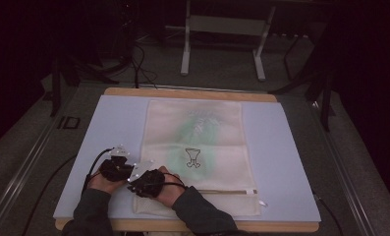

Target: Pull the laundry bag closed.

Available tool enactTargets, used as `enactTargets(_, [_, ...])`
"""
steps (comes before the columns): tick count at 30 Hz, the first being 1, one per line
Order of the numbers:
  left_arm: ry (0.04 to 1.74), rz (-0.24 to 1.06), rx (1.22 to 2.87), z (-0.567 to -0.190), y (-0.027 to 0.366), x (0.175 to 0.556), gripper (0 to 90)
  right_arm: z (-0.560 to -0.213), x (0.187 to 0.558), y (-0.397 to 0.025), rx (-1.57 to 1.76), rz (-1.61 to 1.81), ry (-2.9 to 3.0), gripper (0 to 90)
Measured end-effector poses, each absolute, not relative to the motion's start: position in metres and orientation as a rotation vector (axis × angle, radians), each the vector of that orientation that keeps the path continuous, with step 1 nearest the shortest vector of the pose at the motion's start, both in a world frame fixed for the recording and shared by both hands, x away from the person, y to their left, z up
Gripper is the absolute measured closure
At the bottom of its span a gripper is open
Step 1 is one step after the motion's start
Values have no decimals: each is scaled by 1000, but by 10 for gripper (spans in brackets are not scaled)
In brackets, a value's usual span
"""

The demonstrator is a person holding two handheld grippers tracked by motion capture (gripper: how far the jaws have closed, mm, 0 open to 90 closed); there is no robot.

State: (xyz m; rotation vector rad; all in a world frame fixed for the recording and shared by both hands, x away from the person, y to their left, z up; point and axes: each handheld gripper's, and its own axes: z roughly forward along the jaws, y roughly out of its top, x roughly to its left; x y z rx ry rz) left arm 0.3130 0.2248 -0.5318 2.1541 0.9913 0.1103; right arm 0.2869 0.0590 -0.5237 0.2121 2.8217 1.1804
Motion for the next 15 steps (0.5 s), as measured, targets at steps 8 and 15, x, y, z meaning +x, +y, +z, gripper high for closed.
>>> enactTargets(8, [998,105,2149,-532,225,313,896,-524,286,57,222,1226,2791,814])
enactTargets(15, [1001,102,2149,-532,225,313,895,-518,285,42,244,1277,2781,815])
